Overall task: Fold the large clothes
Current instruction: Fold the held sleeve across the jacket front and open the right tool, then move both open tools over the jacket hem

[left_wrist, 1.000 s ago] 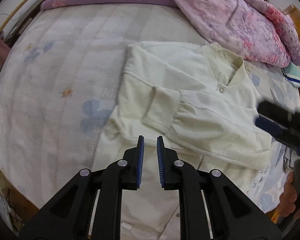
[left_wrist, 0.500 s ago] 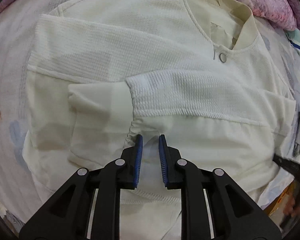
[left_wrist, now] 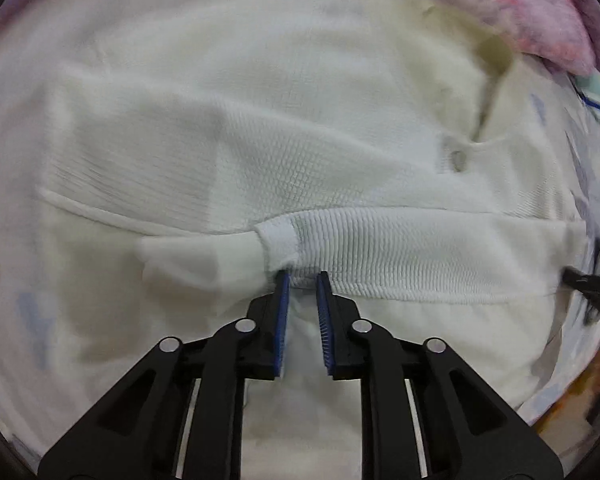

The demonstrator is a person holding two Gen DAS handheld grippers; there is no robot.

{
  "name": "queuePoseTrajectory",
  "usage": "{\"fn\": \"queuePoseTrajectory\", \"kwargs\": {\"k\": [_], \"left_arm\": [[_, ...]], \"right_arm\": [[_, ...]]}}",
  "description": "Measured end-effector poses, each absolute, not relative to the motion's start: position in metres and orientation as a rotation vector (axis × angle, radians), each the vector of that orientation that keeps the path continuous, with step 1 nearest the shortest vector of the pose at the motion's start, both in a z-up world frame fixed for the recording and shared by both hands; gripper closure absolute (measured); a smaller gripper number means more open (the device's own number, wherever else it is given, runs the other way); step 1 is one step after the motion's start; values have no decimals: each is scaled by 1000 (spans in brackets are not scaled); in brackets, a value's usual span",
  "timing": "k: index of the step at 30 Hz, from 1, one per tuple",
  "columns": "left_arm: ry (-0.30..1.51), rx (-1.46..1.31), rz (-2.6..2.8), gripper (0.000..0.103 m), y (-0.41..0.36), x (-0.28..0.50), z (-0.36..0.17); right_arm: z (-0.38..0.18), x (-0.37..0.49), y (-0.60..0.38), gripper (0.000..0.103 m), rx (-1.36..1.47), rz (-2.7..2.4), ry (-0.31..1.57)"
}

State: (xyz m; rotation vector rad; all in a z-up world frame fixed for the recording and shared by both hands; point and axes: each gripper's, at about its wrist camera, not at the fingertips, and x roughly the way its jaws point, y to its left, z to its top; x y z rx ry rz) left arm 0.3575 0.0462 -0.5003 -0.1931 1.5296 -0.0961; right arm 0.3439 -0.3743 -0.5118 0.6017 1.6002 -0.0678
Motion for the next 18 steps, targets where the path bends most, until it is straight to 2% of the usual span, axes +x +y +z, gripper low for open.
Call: {"fn": "queuePoseTrajectory", "kwargs": {"k": [3,5,6,7,8,9,10,11,14,18], "left_arm": [[1517,-177,-83,88,44,355,-492],[1542,-174,-80,88,42,348,-490],[1550,-169,-79,86,42,345,-488],[1552,-152,-76,81,40,341,-484],[1546,-145,-80,78,40,337,-478],[1539,-152,-83,70,41,333,-472],[1535,-157,-79,61,42,328,-467],[1532,-151,-66,58,44,324,-461],[1527,-145,-63,56,47,314,-443],[1525,-132,-60,48,52,305,-419]], "right_arm": [[-498,342,-383,100,639,-58,1598],[-485,330,-385,96,627,-51,1605],[-479,323,-384,85,652,-42,1612],[-476,317,-384,64,685,-24,1612],[-469,309,-382,51,719,-4,1597],[-459,299,-378,37,727,3,1571],[-450,295,-373,34,709,-4,1562],[-439,289,-368,34,674,-20,1563],[-418,267,-374,25,663,-38,1561],[-404,246,-370,23,647,-80,1589]]}}
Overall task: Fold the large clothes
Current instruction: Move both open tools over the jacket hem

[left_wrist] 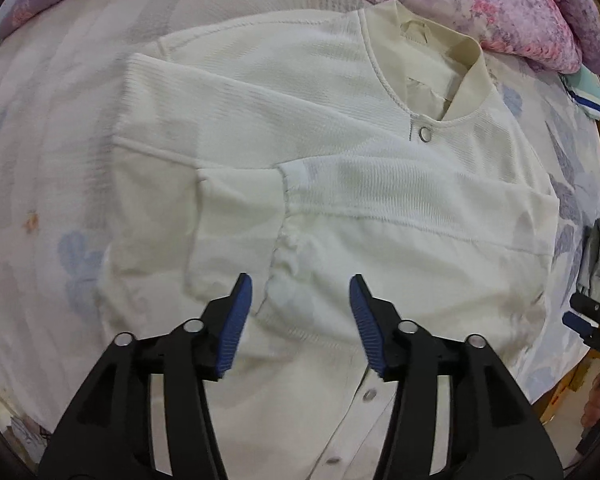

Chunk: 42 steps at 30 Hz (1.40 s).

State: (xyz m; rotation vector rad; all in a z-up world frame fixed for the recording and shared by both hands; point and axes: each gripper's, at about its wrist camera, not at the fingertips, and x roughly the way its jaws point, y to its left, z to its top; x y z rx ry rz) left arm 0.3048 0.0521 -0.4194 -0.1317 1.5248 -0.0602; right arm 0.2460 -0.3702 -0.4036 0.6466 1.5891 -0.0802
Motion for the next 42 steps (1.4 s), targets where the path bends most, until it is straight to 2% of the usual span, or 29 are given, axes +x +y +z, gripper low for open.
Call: {"fn": "queuePoseTrajectory", "kwargs": {"k": [6,9,13,18,21,27,33,42], "left_arm": [[1529,-120,-63,43,78,291,-393],[1531,-107,-81,30,79,282,-375],[1506,-55,-107,28,82,270,-350],[1494,-37,-35,27,105,262,-323],[1477,-43,-8,20,120,263,-306],[1445,12,26,14,137,294,-285],[1475,-8,27,14,149,362,-319],[1582,58,-12,14,135,465,-439]], "right_arm": [[-384,227,-369,22,666,-112,1591],[-369,223,-374,22,682,-111,1581],[-355,227,-381,21,669,-94,1567],[-351,244,-394,15,635,-48,1558],[-353,260,-402,14,608,-29,1564],[-364,309,-423,13,605,-16,1569],[-392,368,-432,13,629,-27,1591],[-462,427,-424,13,643,-90,1662]]}}
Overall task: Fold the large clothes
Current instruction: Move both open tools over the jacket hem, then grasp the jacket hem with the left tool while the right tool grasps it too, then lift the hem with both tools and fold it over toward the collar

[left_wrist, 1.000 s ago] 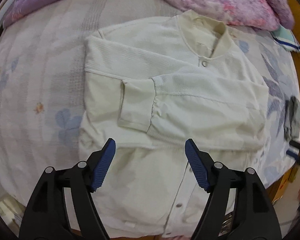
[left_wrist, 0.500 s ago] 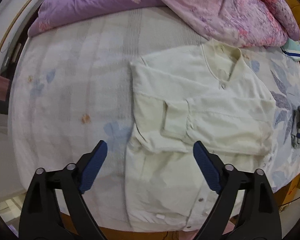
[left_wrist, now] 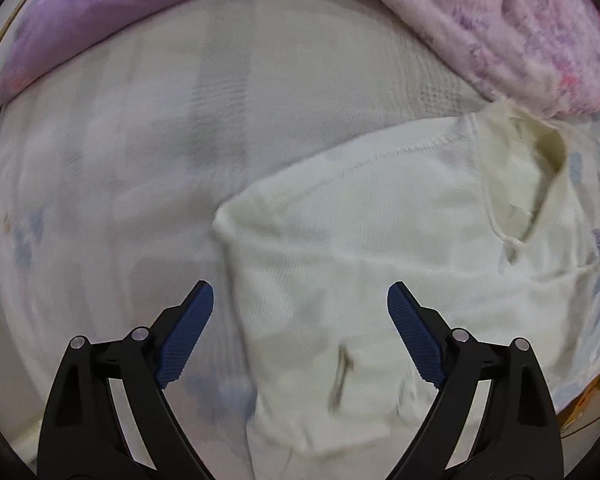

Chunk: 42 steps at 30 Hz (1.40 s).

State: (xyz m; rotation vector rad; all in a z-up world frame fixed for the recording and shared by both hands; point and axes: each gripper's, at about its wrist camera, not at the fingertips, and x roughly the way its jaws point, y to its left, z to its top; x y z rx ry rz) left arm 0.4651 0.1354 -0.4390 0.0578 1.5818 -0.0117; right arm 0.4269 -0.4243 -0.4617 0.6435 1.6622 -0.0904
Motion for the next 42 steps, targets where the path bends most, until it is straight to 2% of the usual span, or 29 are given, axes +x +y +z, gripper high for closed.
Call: {"fn": "queuePoseTrajectory", "kwargs": {"k": [3,7,8,9,10,11,12,13,15,26,28,42], "left_arm": [[1631,42,-23,14,134,484,-474],[1639,14,-43,14,135,497,-520],[1621,6,-31,14,135,498,-521],[1618,0,-21,19,135,498,-519],[1603,-5,-17,36,136,497,-514],[1585,-6,-15,50,138,495,-507],[1580,-35,-33,83,143,493,-499],[1594,-101,-62,90,148,491,-495],[1584,-130,-64,91,152,488,-485],[1491,-16,-76,92,143,445,-411],[1478,-4,-80,96,139,433,-398],[1362,63,-112,97,146,285,-311]], "right_arm": [[-500,438,-421,13,726,-98,1725],[-526,438,-421,11,774,-200,1679],[-523,438,-417,13,737,-218,1677],[-518,437,-412,24,656,-255,1679],[-513,436,-408,48,592,-288,1679],[-505,433,-404,59,568,-288,1658],[-498,429,-401,81,588,-262,1638],[-493,427,-400,87,596,-256,1631],[-481,422,-395,92,600,-247,1617],[-384,374,-392,94,560,-254,1488],[-368,361,-384,94,554,-252,1467],[-275,229,-310,94,529,-200,1341]]}}
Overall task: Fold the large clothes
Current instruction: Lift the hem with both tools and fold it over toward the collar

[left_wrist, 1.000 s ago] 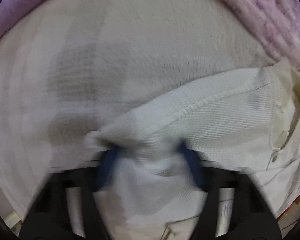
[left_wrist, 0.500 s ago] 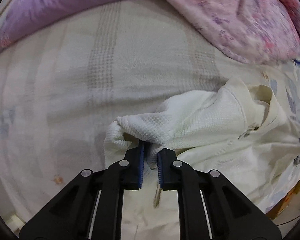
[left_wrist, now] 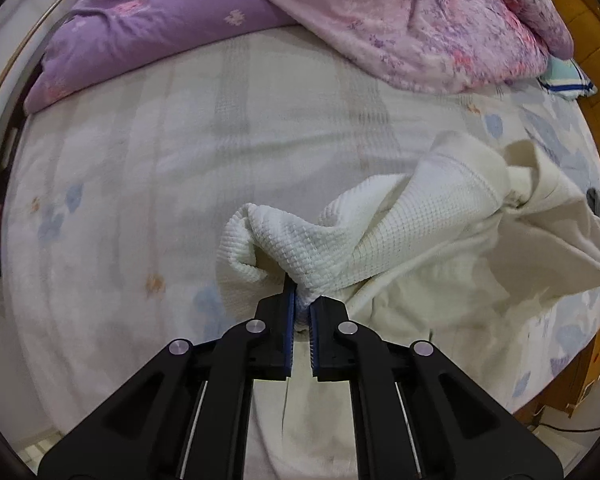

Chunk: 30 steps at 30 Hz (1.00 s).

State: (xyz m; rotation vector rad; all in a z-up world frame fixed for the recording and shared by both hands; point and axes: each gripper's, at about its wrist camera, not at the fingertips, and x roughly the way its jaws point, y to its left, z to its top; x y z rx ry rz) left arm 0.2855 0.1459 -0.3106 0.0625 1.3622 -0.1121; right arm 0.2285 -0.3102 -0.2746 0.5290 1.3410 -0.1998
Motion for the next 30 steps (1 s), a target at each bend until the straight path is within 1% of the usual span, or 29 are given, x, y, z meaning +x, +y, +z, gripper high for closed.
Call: {"fn": "queuePoseTrajectory", "kwargs": {"k": [4,9,13,15,17,18,20,21,23,24,25,30], "left_arm": [[1345,75,-115,97,151,226,-297],[1351,125,-90,97,160,148,-308],[1413,92,-76,97,172,93,-341],[1459,99,-72,97,177,67,-366],[1534,101,-41,96,186,41,-400],[1585,99,-24,94,190,31,-419],[1679,106,21,91,199,19,-439],[1700,111,36,91,201,17,-441],[1697,89,16,89,204,15,-434],[1691,80,11,84,205,16,-429],[1679,71,4,78,204,18,-420],[1614,50,-80,77,185,37,-396]], "right_arm": [[-265,167,-297,94,549,-165,1336],[-278,102,-280,94,552,-144,1342],[-323,38,-267,94,565,-169,1417],[-354,11,-261,93,539,-195,1490],[-385,-9,-258,91,529,-227,1573],[-405,-21,-257,86,550,-239,1640],[-429,-39,-261,74,639,-269,1751],[-433,-47,-264,69,704,-269,1766],[-425,-57,-270,48,792,-262,1730],[-414,-60,-273,31,806,-273,1696],[-406,-60,-274,29,804,-276,1673],[-368,-27,-274,30,764,-197,1526]]}}
